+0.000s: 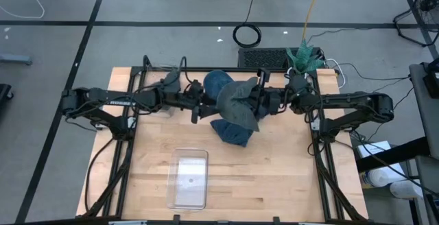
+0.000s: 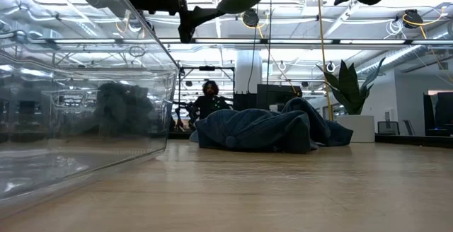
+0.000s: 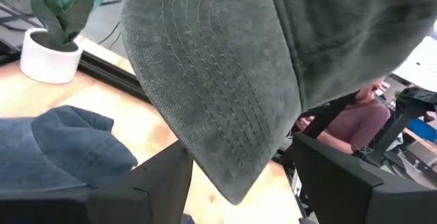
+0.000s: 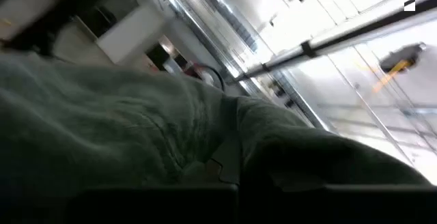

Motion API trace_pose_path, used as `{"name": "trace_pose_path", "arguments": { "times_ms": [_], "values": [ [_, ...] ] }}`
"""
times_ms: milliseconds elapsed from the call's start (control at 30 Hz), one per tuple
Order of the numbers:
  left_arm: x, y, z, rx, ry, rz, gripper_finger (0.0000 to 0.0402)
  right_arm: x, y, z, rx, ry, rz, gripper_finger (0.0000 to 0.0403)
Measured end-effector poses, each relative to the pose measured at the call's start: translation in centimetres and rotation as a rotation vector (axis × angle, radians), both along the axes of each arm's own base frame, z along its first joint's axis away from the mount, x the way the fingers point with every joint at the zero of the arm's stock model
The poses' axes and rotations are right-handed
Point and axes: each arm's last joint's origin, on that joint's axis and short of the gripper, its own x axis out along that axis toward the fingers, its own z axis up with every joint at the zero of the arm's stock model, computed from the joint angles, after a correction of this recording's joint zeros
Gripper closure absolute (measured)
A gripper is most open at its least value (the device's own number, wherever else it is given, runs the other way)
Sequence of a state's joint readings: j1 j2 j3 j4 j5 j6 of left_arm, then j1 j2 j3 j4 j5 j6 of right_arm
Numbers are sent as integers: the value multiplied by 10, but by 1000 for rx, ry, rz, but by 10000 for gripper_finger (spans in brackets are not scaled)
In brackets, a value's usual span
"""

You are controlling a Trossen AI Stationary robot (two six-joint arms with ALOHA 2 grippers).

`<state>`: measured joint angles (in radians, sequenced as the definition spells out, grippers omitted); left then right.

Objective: Pick & Place hat
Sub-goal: Put the green cap into the top transparent bin

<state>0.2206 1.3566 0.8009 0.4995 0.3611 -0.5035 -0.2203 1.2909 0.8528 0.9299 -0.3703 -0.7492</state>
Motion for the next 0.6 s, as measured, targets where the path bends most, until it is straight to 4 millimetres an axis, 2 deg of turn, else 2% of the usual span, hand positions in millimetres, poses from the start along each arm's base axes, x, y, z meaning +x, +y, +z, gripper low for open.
{"name": "trace_pose_path", "arguments": {
  "times_ms": [400,600],
  "values": [
    [-1,3,1,6,-7,14,214,0,-1,-1,13,10,-28,403],
    [-1,6,1,-10,-7,25,222,-2,4,5,3,-42,-11,403]
  ]
}}
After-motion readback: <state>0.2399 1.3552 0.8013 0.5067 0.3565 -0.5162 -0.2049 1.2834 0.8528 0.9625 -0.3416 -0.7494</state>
